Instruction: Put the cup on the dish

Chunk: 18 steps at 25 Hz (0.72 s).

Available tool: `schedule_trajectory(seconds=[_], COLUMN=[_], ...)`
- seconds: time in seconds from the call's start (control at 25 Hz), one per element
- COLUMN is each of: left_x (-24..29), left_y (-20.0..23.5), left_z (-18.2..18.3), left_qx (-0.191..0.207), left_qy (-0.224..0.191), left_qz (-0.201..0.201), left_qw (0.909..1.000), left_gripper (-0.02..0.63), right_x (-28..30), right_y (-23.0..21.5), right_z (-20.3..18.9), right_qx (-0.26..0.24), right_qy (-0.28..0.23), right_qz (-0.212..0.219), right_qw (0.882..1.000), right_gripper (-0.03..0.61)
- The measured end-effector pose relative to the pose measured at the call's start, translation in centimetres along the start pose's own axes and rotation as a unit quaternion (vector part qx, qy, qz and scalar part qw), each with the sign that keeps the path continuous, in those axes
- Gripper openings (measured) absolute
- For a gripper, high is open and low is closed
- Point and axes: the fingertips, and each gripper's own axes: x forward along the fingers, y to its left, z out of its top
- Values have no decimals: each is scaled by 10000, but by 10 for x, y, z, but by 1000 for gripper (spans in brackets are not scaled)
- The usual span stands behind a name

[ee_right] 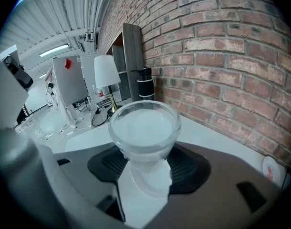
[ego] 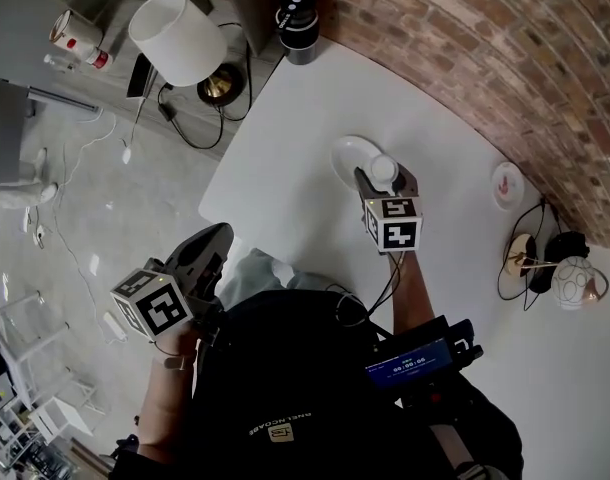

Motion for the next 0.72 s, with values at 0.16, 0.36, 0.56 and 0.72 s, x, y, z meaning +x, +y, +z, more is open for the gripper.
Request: schedule_trajectory(seconds=[0.16, 0.36, 0.56, 0.72], left_x=[-1, -2, -6, -7], left_y=[-2, 0, -1, 2], left_z=[-3, -11, -17, -23], left_qx=[-22, -117, -137, -264], left_qy=[77, -23, 119, 42], left_qz=[291, 298, 648, 679], left_qw=[9995, 9995, 9977, 9973], left_gripper=[6, 6, 6, 6], right_x=[13, 28, 42, 52], right_y=[-3, -8, -15, -17], right_z=[-11, -23, -37, -47], right_qx=[0, -17, -33, -46], right_qy=[101, 179, 305, 388], right_qz=[62, 60, 17, -11], right_qw=[9999, 9998, 9995, 9992], right_gripper=[255, 255, 255, 255])
